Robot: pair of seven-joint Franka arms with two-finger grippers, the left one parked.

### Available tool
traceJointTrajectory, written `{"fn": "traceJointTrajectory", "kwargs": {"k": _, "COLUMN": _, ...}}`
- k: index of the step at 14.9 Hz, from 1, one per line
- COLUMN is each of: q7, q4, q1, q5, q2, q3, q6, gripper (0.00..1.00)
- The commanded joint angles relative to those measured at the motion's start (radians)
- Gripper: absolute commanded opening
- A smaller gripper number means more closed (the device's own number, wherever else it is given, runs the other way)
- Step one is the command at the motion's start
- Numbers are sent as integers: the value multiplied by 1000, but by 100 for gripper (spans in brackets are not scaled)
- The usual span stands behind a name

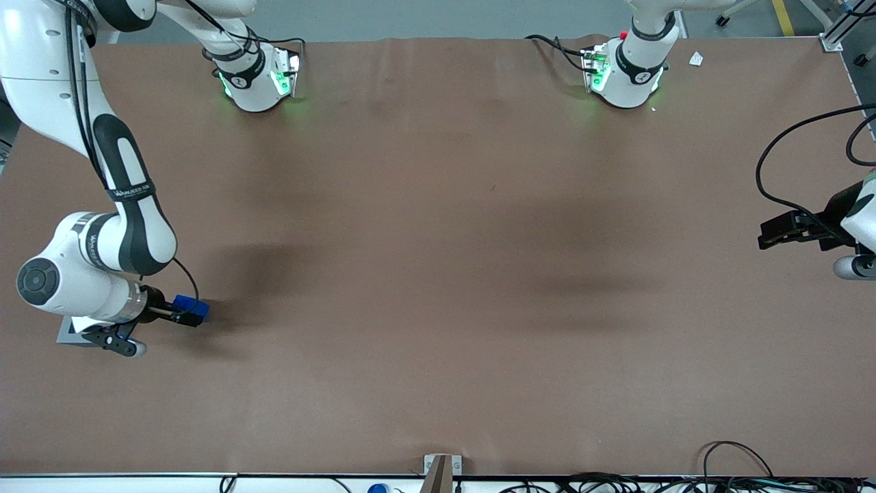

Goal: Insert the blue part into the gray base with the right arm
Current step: 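Close the right gripper on the blue block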

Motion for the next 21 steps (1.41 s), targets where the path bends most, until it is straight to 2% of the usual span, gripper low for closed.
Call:
{"fn": "traceJointTrajectory", "kwargs": {"k": 1, "q7": -19, "q4": 2, "q1": -16, "q5": -5, "q2": 5, "q3": 8, "q6": -9, "gripper": 99}}
{"fn": "traceJointTrajectory", "kwargs": {"k": 11, "q7": -39, "q4": -30, "q1": -28, "q5": -7, "q2": 3, "q3": 8, "q6": 11, "gripper": 99}}
{"fn": "traceJointTrajectory", "kwargs": {"k": 13, "q7": -49, "q4": -30, "q1": -28, "q5": -7, "q2": 3, "q3": 8, "q6": 11, "gripper": 91}}
{"fn": "traceJointTrajectory", "kwargs": {"k": 18, "q7": -51, "q4": -30, "q1": -18, "q5": -10, "q2": 3, "q3": 6, "q6": 10, "gripper": 81}}
{"fn": "traceJointTrajectory", "kwargs": {"k": 21, "q7": -51, "q4": -30, "q1": -15, "q5": -39, "q2": 3, "q3": 6, "q6": 10, "gripper": 74}}
